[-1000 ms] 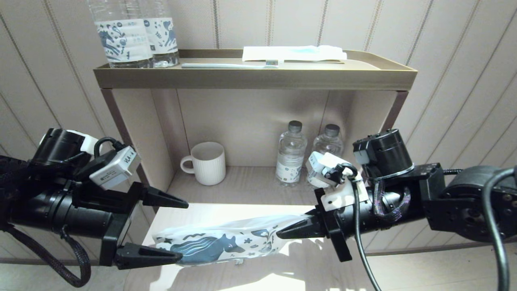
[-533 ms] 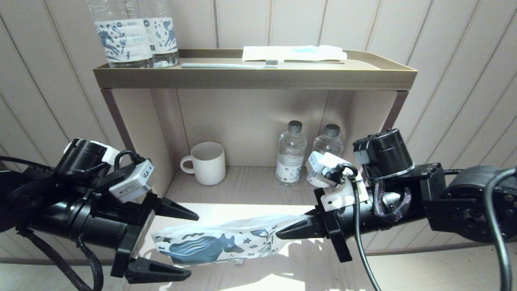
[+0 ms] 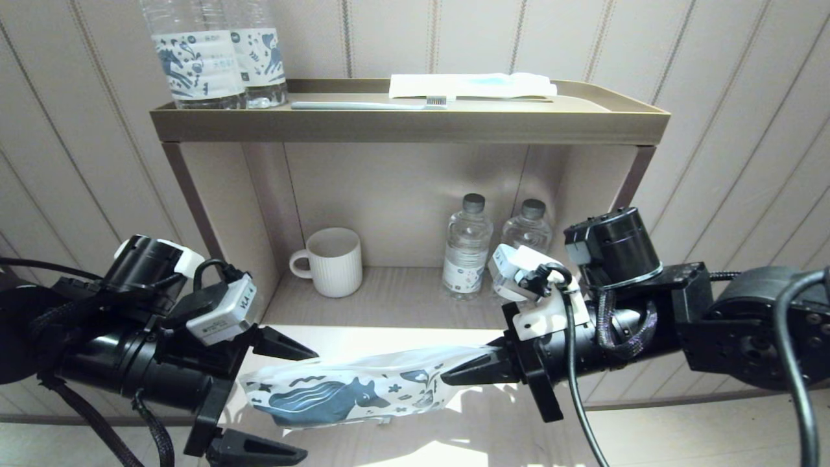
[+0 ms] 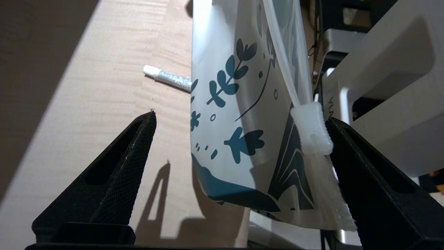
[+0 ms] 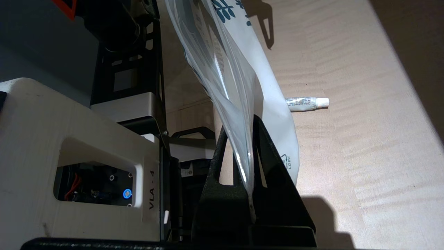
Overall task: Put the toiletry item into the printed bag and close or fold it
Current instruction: Hand it to the other hand
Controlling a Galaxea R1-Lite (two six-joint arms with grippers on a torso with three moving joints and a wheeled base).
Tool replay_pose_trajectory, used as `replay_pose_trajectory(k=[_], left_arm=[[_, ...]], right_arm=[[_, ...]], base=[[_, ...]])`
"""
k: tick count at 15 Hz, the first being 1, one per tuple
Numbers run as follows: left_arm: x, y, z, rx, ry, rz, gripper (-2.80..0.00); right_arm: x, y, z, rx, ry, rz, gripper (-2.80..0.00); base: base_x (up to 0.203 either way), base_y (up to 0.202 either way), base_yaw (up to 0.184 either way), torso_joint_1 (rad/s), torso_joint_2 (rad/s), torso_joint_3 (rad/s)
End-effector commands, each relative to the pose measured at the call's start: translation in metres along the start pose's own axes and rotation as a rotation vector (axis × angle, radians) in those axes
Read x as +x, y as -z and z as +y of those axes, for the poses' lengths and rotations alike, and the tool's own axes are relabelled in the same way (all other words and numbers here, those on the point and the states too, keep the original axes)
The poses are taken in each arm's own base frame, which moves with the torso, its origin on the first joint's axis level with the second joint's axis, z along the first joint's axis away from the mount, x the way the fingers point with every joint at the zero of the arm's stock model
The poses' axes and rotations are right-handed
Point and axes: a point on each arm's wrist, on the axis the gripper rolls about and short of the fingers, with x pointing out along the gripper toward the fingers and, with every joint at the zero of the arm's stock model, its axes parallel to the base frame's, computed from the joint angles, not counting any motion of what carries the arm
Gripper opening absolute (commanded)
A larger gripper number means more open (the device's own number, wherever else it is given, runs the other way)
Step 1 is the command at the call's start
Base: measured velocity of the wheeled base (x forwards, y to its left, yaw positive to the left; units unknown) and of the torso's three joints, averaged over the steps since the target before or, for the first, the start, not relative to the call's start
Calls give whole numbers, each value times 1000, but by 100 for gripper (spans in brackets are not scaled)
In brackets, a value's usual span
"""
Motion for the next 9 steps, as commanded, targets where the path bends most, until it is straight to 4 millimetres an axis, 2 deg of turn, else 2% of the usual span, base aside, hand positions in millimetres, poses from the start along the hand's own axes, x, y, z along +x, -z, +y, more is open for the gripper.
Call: replay_pose_trajectory(k=[1, 9], left_arm=[[2, 3, -1, 17, -1, 7, 0], [-1, -2, -1, 62, -49, 17, 0]], right_arm=[[1, 0, -1, -2, -4, -1, -280], [4, 3, -4, 3, -4, 6, -280]], base=[[0, 0, 0, 0, 0, 0], [0, 0, 0, 0, 0, 0]])
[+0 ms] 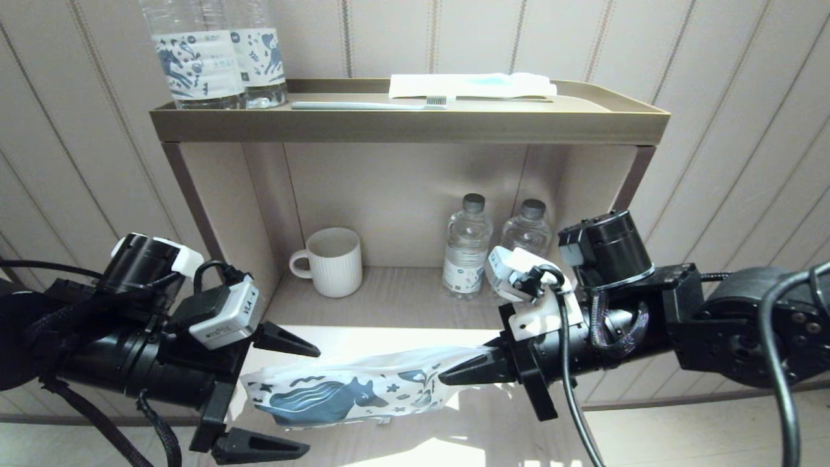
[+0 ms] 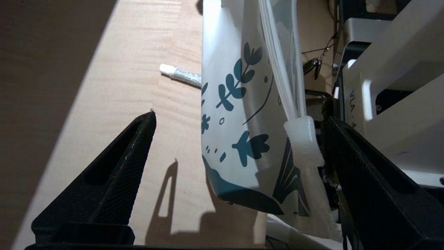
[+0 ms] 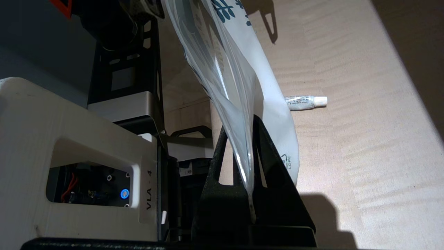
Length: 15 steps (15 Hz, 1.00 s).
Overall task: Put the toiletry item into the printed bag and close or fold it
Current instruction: Hand it to the other hand
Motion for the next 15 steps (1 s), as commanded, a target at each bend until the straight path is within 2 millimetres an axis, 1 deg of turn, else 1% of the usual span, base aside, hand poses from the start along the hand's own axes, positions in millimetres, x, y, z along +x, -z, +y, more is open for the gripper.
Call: replay_pose_trajectory(k=[1, 8, 13, 14, 15], left_arm=[[-1, -1, -1, 9, -5, 1, 0], [-3, -7, -1, 19, -24, 8, 0], [-2, -4, -1, 15, -29, 20, 0], [-2, -4, -1, 13, -29, 22, -27], [-2, -4, -1, 12, -28, 23, -280]], right_arm=[[1, 1, -1, 0, -4, 1, -280], [2, 2, -2, 1, 0, 4, -280], [2, 2, -2, -1, 0, 4, -280], [2, 1, -2, -2, 0, 3, -280], [2, 1, -2, -2, 0, 3, -280]], base=[[0, 0, 0, 0, 0, 0], [0, 0, 0, 0, 0, 0], [0, 0, 0, 0, 0, 0], [0, 0, 0, 0, 0, 0], [0, 0, 0, 0, 0, 0]])
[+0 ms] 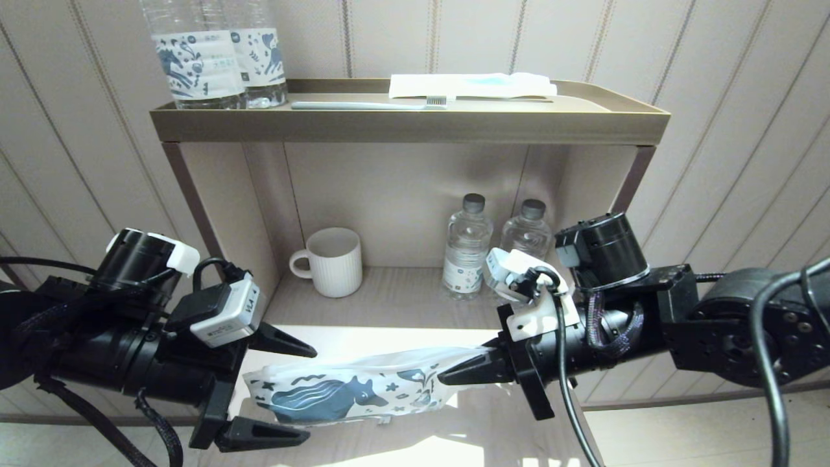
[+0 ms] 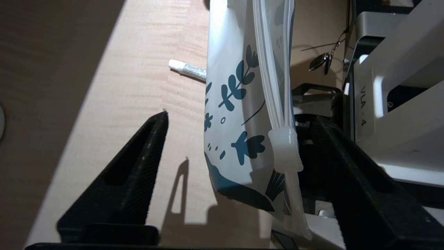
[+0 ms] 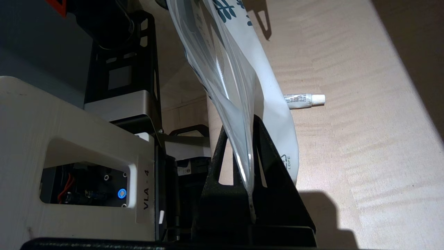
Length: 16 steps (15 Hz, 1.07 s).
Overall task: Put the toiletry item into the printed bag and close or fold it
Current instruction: Hand it to the other hand
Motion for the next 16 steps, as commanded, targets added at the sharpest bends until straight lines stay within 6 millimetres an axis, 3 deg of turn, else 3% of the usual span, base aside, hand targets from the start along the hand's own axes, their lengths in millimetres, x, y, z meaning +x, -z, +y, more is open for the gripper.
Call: replay_pose_trajectory(k=[1, 16], left_arm=[[1, 1, -1, 3, 9, -2, -280], [12, 2, -6, 10, 43, 28, -280]], right_arm=[[0, 0, 0, -3, -5, -2, -280], [1, 4, 1, -39, -7, 8, -280]], base=[[0, 0, 0, 0, 0, 0], [0, 0, 0, 0, 0, 0]])
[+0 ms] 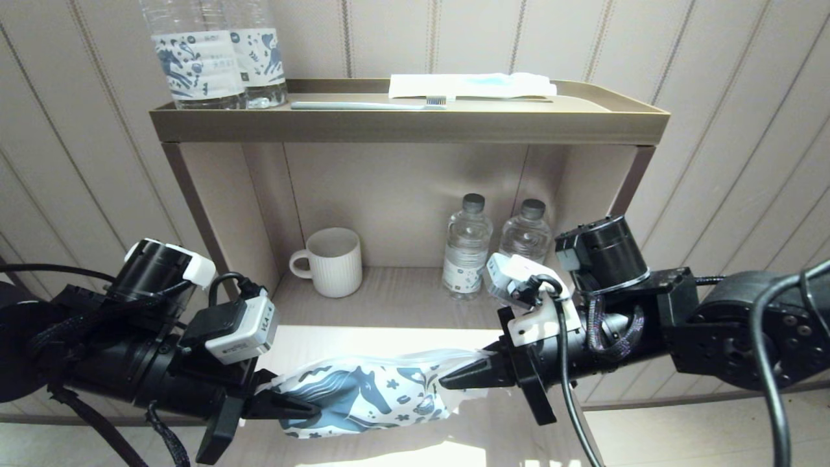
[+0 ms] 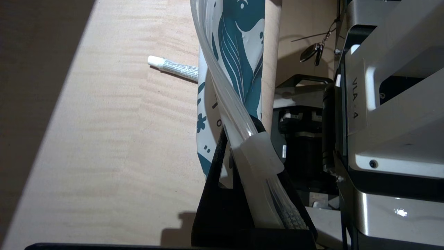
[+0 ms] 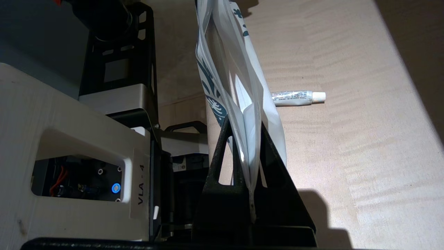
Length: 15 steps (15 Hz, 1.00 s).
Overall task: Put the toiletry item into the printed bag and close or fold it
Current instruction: Hand it to the other hand
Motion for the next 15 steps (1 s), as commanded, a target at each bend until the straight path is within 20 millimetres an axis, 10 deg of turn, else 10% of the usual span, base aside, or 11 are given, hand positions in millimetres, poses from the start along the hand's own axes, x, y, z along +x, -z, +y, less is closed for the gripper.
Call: replay_pose_trajectory(k=[1, 12, 13, 15], left_arm=[[0, 0, 0, 4, 5, -5, -280], [0, 0, 0, 3, 6, -4, -280], [0, 0, 0, 3, 6, -4, -280], [0, 1, 0, 2, 5, -3, -280]], right_arm=[[1, 0, 0, -3, -6, 1, -280], [0, -1, 0, -1, 8, 1, -280], [0, -1, -1, -2, 12, 2, 0], [-1, -3, -1, -8, 15, -2, 0]], base=[[0, 0, 0, 0, 0, 0], [0, 0, 0, 0, 0, 0], [0, 0, 0, 0, 0, 0], [0, 0, 0, 0, 0, 0]])
